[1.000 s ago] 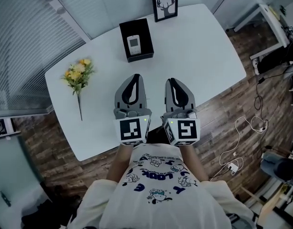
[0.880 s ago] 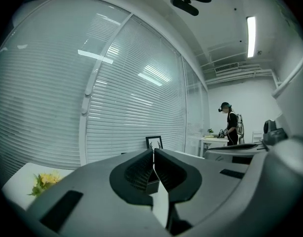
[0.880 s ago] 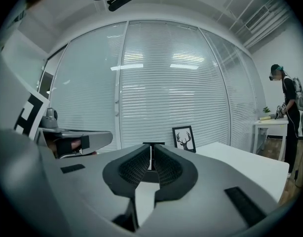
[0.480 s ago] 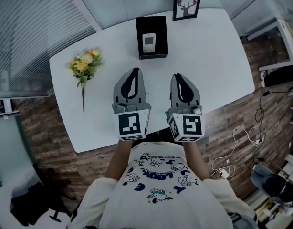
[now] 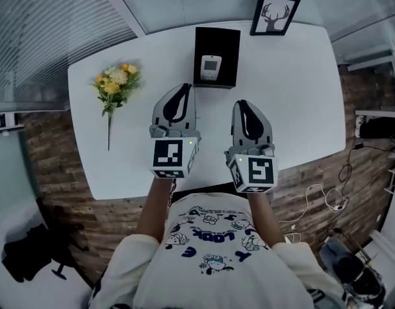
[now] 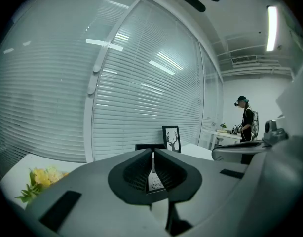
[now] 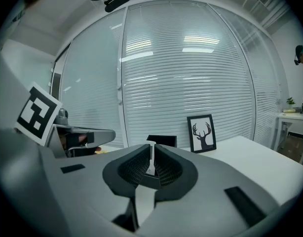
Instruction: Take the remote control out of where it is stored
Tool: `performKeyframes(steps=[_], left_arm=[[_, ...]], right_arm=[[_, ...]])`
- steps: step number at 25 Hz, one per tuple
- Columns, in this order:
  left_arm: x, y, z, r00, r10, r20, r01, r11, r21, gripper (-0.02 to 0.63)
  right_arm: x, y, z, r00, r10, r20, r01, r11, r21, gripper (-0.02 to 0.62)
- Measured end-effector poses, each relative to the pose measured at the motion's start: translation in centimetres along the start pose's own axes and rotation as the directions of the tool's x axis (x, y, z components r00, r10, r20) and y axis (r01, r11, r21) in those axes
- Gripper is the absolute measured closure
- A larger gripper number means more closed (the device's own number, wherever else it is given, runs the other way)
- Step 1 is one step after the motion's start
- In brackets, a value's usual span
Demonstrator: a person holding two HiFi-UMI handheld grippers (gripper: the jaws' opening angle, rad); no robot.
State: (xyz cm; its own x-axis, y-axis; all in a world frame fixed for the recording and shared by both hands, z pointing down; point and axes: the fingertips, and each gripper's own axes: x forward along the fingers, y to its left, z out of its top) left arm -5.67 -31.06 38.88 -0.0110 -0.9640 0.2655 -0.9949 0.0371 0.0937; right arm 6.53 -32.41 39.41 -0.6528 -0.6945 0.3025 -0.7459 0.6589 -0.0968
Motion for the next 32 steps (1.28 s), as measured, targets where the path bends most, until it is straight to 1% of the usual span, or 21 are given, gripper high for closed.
performKeyframes(steps=[2, 6, 8, 10, 11, 13, 15, 18, 21, 24, 26, 29, 32], left_arm=[[1.4, 0.4, -0.1, 1.000, -0.010, -0.006, 0.010, 1.000, -0.011, 0.586], [3.8, 0.8, -0.3, 0.999, -0.029, -0.022, 0.030, 0.999, 0.022, 0.586], [4.9, 0.8, -0.5, 0.998, -0.055, -0.026, 0.056, 0.998, 0.026, 0.586], [6.0, 0.6, -0.7, 0.995, -0.098, -0.030, 0.098, 0.995, 0.018, 0.583], [6.4, 0.5, -0.9, 0.992, -0.119, -0.036, 0.119, 0.993, 0.012, 0.567], [7.3, 0.4, -1.2, 0.987, -0.152, -0.049, 0.153, 0.988, 0.011, 0.500], [7.9, 0.2, -1.6, 0.981, -0.182, -0.062, 0.183, 0.983, 0.024, 0.486], [8.9, -0.3, -2.2, 0.969, -0.232, -0.088, 0.237, 0.970, 0.054, 0.441], [9.8, -0.8, -2.8, 0.955, -0.273, -0.117, 0.283, 0.956, 0.080, 0.429], [10.7, -1.1, -3.1, 0.939, -0.316, -0.134, 0.328, 0.941, 0.081, 0.419], [11.2, -1.3, -3.4, 0.924, -0.353, -0.148, 0.366, 0.927, 0.075, 0.406], [11.9, -1.7, -3.9, 0.901, -0.396, -0.175, 0.412, 0.909, 0.068, 0.370], [12.6, -1.7, -4.0, 0.888, -0.424, -0.180, 0.441, 0.895, 0.065, 0.339]], right_arm=[[0.8, -0.5, -0.4, 1.000, 0.011, -0.017, -0.011, 1.000, 0.003, 0.549], [2.1, -1.7, -1.3, 0.998, 0.025, -0.049, -0.024, 1.000, 0.013, 0.549], [2.8, -2.1, -1.7, 0.997, 0.034, -0.064, -0.033, 0.999, 0.018, 0.549], [3.5, -2.4, -2.1, 0.996, 0.045, -0.077, -0.044, 0.999, 0.018, 0.549], [3.8, -2.5, -2.3, 0.995, 0.051, -0.083, -0.050, 0.999, 0.016, 0.549], [4.2, -2.7, -2.6, 0.994, 0.060, -0.092, -0.059, 0.998, 0.014, 0.549], [4.6, -2.9, -3.0, 0.992, 0.067, -0.103, -0.065, 0.998, 0.019, 0.549], [5.2, -3.1, -3.7, 0.989, 0.078, -0.124, -0.076, 0.997, 0.022, 0.549], [5.6, -3.3, -4.3, 0.986, 0.085, -0.142, -0.083, 0.996, 0.022, 0.549], [5.9, -3.4, -4.8, 0.984, 0.090, -0.155, -0.087, 0.996, 0.026, 0.549], [6.1, -3.4, -5.0, 0.982, 0.094, -0.162, -0.092, 0.996, 0.020, 0.549], [6.3, -3.4, -5.2, 0.981, 0.100, -0.169, -0.099, 0.995, 0.016, 0.549], [6.5, -3.5, -5.6, 0.978, 0.105, -0.179, -0.102, 0.994, 0.024, 0.549]])
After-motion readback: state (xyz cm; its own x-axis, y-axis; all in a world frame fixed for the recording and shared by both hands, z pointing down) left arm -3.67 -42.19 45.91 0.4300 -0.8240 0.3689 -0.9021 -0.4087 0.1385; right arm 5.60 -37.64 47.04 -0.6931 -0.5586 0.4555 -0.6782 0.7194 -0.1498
